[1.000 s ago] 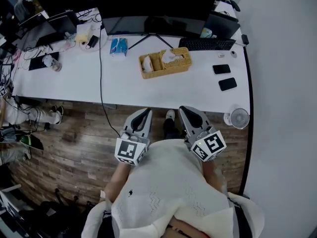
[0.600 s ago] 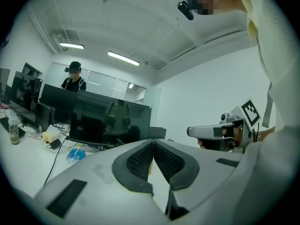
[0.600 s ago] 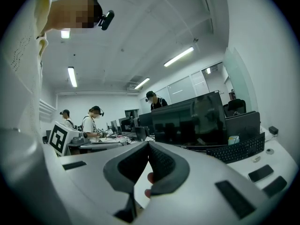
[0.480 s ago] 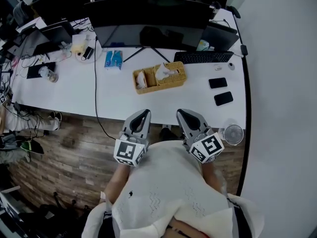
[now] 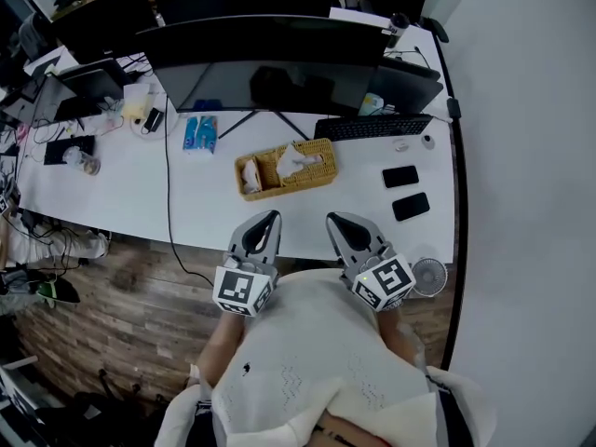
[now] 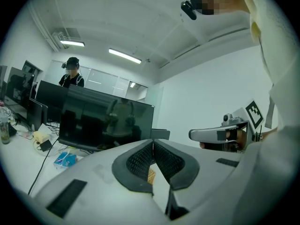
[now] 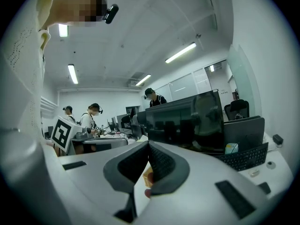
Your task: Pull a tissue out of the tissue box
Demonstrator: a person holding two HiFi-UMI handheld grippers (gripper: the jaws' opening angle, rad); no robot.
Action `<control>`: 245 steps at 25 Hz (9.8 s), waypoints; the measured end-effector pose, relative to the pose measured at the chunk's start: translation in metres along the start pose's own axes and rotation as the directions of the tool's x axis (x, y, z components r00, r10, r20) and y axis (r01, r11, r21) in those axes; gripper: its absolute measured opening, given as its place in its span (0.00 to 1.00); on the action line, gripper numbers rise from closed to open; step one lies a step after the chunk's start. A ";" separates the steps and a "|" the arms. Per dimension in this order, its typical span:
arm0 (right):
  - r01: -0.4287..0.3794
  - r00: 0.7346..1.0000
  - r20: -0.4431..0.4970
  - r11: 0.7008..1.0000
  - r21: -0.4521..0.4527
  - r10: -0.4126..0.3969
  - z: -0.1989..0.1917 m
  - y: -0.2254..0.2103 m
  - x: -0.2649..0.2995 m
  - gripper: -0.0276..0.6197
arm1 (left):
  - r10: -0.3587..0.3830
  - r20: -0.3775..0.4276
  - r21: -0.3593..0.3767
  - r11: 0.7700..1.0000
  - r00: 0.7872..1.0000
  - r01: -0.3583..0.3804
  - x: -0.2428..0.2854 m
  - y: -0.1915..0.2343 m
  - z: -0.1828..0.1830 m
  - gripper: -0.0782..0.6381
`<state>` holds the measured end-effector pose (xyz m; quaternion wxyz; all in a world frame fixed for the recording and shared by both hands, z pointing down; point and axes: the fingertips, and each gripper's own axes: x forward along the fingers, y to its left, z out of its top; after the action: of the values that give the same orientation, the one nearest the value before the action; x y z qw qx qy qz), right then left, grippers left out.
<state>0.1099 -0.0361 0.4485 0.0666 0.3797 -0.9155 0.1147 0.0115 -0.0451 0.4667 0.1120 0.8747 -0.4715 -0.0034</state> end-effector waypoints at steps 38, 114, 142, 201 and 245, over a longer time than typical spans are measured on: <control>0.045 0.997 -0.055 0.999 0.005 -0.045 0.000 -0.043 0.049 0.04 | -0.043 -0.107 -0.024 0.999 0.993 0.041 0.061 0.043 -0.029 0.13; 0.415 0.898 -0.184 0.908 0.052 -0.400 -0.039 -0.049 0.027 0.04 | -0.092 -0.498 -0.259 0.965 0.862 -0.046 0.167 0.121 -0.186 0.13; 0.301 0.946 -0.138 0.953 0.046 -0.292 -0.034 -0.046 0.043 0.04 | -0.003 -0.452 -0.185 0.978 0.892 -0.091 0.142 0.127 -0.166 0.13; -0.041 0.984 -0.170 0.999 0.018 0.044 -0.046 0.006 0.111 0.04 | 0.199 -0.377 -0.155 0.949 0.905 -0.274 0.029 0.157 -0.146 0.13; -0.030 0.985 -0.168 1.000 0.002 0.030 -0.039 -0.010 0.129 0.04 | 0.087 -0.126 -0.112 0.989 0.988 -0.101 0.026 0.135 -0.051 0.13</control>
<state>0.0278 -0.1208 0.5147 0.1419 0.3549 -0.9123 0.1472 -0.0802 -0.1284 0.5456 0.1918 0.8419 -0.5037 0.0272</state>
